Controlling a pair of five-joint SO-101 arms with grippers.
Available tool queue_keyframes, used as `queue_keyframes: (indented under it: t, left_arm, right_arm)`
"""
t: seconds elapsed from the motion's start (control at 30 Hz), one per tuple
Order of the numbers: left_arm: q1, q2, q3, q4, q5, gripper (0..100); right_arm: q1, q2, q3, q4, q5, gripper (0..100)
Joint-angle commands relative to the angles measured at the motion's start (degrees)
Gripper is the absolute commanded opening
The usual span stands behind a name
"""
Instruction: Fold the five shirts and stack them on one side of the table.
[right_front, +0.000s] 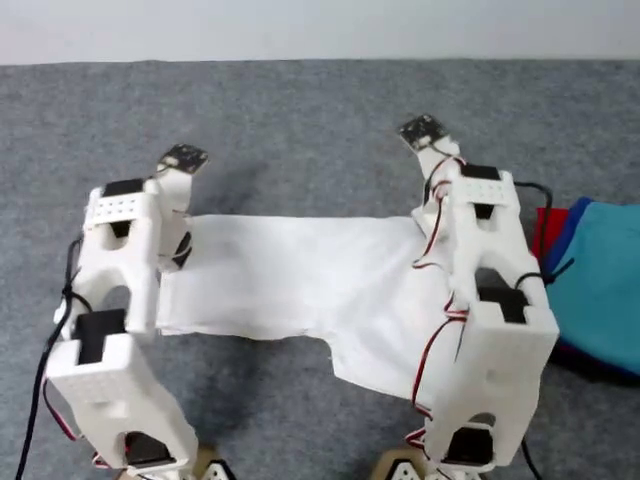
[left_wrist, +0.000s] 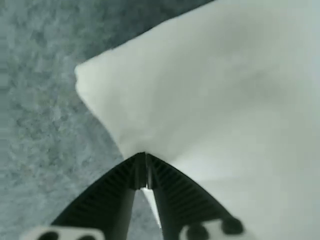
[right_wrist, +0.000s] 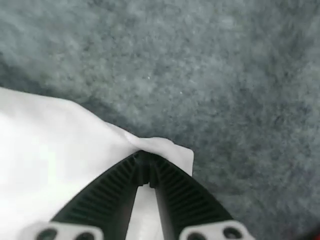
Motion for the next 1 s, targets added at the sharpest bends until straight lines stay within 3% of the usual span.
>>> queue_keyframes:
  t: [0.0, 0.4, 0.6, 0.77, 0.97]
  left_arm:
    - [-1.1, -3.3, -2.0, 2.5, 0.2, 1]
    - [2.9, -28.0, -1.5, 10.0, 0.3, 1]
    - [9.3, -30.2, 1.6, 16.1, -2.1, 1]
    - [15.6, -30.6, 3.0, 16.3, -1.8, 1]
    - [27.4, -30.2, 3.0, 15.9, -1.8, 1]
  right_arm:
    - [1.4, 0.0, -5.5, 4.4, -0.4, 1.0]
    - [-5.3, -3.2, -19.8, 24.7, -0.5, 1.0]
    - [-8.3, -11.4, -20.0, 31.1, -0.5, 1.0]
    - [-7.1, -19.0, -20.0, 36.4, -0.6, 1.0]
    - [-0.4, -29.9, -20.0, 40.1, -0.6, 1.0]
